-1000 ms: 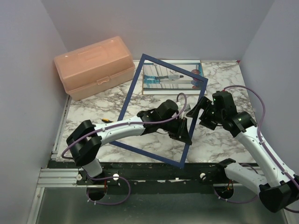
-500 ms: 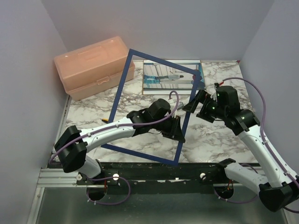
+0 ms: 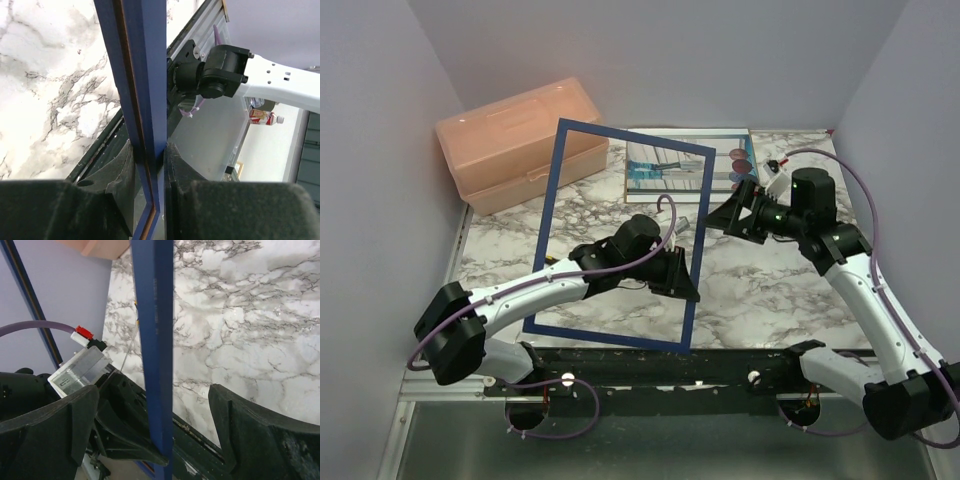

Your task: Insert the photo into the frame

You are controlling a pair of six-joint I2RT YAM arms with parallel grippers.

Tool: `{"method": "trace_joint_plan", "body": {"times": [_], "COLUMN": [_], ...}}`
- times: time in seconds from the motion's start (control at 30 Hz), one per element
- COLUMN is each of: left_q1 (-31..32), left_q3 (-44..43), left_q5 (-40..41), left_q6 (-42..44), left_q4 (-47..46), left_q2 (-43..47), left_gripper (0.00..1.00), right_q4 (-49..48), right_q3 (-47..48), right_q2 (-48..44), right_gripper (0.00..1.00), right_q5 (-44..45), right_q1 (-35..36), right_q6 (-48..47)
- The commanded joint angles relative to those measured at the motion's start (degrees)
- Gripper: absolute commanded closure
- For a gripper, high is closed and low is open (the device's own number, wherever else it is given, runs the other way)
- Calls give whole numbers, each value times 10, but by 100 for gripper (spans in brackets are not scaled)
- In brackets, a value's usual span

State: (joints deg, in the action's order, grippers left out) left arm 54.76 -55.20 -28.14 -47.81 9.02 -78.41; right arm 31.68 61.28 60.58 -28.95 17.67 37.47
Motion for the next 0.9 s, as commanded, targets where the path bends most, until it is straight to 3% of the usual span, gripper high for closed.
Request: {"method": "trace_joint_plan", "body": {"times": [0.0, 0.23, 0.4, 0.57, 0.67, 0.87], "left_q1": [-12, -15, -15, -13, -9, 1], "left_q3": [16, 26, 30, 30, 26, 6], "left_q5": [-9, -31, -66, -96, -103, -113], "left_q6": [-5, -1, -8, -12, -8, -1], "left_q4": [-65, -83, -121, -147, -145, -133], "left_q2": [32, 42, 40, 37, 34, 9], "left_gripper": [100, 100, 100, 100, 100, 100], "right_q4": [-101, -248, -438, -482, -564, -571], "right_q3": [-51, -105, -151, -154, -166, -154], "right_q2": [-4, 31, 50, 86, 101, 121], "right_gripper": [1, 4, 6, 10, 24, 45], "right_q5": [-191, -309, -356, -366, -376, -379], "right_q1": [-65, -98, -98, -98, -98, -97], "right_q6": [-2, 73, 185, 202, 256, 267]}}
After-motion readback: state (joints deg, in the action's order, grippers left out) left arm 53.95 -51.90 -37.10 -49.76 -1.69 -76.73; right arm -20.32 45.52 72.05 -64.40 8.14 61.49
